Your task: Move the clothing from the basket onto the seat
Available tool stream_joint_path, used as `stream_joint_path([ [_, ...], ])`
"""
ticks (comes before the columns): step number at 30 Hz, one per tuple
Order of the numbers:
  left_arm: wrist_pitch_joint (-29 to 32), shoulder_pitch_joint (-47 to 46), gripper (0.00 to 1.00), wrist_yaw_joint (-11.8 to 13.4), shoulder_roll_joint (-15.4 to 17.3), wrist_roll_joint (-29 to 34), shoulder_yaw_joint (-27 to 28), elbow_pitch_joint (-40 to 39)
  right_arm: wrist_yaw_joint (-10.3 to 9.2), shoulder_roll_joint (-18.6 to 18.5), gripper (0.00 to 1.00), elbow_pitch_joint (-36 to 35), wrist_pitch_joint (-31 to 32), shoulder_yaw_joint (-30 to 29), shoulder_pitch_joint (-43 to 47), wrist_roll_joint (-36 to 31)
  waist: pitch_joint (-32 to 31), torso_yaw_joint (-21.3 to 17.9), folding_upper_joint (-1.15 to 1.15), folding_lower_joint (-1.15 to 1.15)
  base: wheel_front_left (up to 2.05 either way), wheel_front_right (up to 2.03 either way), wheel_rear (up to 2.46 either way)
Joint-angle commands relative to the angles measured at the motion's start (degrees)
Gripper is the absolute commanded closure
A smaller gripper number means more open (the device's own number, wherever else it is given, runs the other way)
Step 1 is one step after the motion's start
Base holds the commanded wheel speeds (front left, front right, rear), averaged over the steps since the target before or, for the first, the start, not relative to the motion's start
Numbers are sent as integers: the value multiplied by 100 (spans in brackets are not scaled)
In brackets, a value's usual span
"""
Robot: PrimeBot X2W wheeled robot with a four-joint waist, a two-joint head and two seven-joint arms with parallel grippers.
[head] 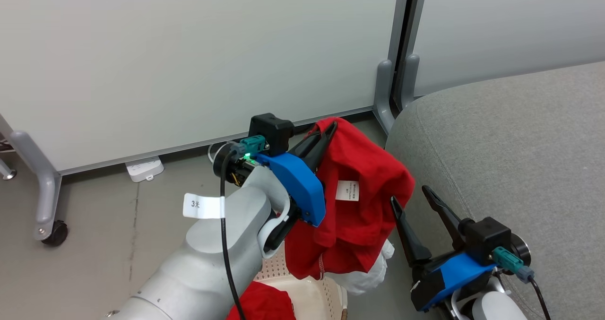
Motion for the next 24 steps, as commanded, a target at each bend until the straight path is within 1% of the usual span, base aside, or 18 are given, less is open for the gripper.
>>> stream_joint_path([
  [1, -57, -56, 100, -14, 2, -79, -63, 34, 3, -20, 0, -21, 17, -7, 75, 25, -10, 2, -1, 1, 0, 0, 0],
  [9, -154, -123, 100, -15, 1, -337, -324, 146, 3, -20, 0, -14, 96, 64, 153, 48, 0, 28, -1, 1, 0, 0, 0],
  [13, -196, -184, 100, -15, 0, -440, -437, 197, 3, -20, 0, 89, 148, 145, 15, 120, 19, 34, -1, 1, 0, 0, 0],
  [19, -249, -278, 100, -15, 2, -579, -611, 185, 3, -20, 0, 536, 145, 431, -354, 339, 48, 83, -1, 1, 0, 0, 0],
  [24, -267, -312, 100, -15, 1, -706, -768, 138, 3, -20, 0, 1023, 86, 573, -771, 311, 58, 153, -1, 1, 0, 0, 0],
])
